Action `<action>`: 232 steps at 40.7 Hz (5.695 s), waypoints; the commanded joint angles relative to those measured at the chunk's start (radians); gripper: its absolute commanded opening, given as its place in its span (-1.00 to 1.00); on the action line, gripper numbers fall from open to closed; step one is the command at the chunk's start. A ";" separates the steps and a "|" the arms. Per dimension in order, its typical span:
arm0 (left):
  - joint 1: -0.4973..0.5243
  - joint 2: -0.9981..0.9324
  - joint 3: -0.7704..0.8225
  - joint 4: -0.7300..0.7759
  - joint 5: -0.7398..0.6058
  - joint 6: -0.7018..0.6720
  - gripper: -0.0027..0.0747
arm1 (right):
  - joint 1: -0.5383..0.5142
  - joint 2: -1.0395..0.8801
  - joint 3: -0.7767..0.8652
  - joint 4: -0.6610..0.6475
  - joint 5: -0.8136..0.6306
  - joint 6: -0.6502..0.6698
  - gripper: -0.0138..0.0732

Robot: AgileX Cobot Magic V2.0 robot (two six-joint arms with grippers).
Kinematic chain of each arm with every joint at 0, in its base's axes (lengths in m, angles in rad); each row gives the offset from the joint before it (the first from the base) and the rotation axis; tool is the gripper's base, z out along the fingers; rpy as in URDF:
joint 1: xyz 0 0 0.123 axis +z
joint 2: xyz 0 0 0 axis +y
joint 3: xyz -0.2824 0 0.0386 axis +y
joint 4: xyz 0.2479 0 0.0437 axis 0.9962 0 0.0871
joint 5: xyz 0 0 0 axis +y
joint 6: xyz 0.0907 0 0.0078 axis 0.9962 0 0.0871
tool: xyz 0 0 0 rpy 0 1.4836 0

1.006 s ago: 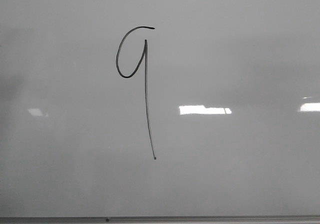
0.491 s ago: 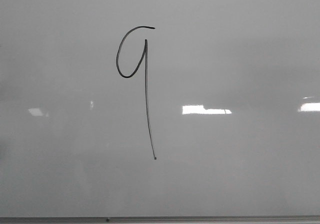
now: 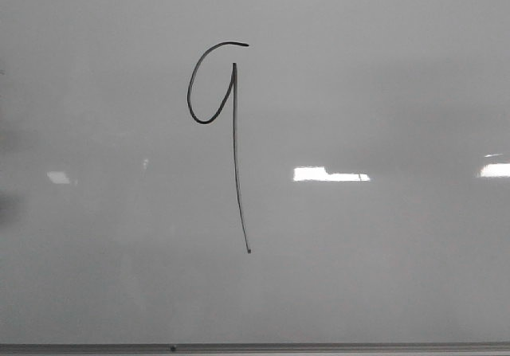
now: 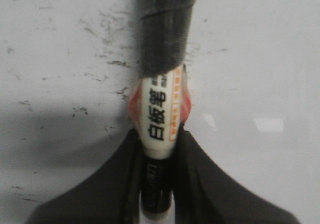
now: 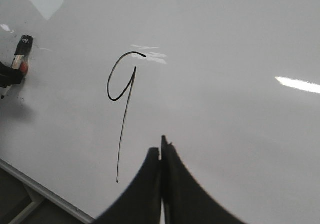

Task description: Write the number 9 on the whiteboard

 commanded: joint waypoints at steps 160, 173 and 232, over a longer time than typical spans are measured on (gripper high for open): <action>0.128 -1.488 0.653 0.766 0.152 -0.796 -0.98 | -0.007 0.000 -0.026 0.023 -0.021 -0.002 -0.84; 0.128 -1.488 0.653 0.766 0.152 -0.796 -0.98 | -0.007 0.000 -0.026 0.023 -0.021 -0.002 -0.84; 0.128 -1.488 0.653 0.766 0.152 -0.796 -0.98 | -0.170 -0.119 0.079 -1.026 -0.143 1.018 -0.84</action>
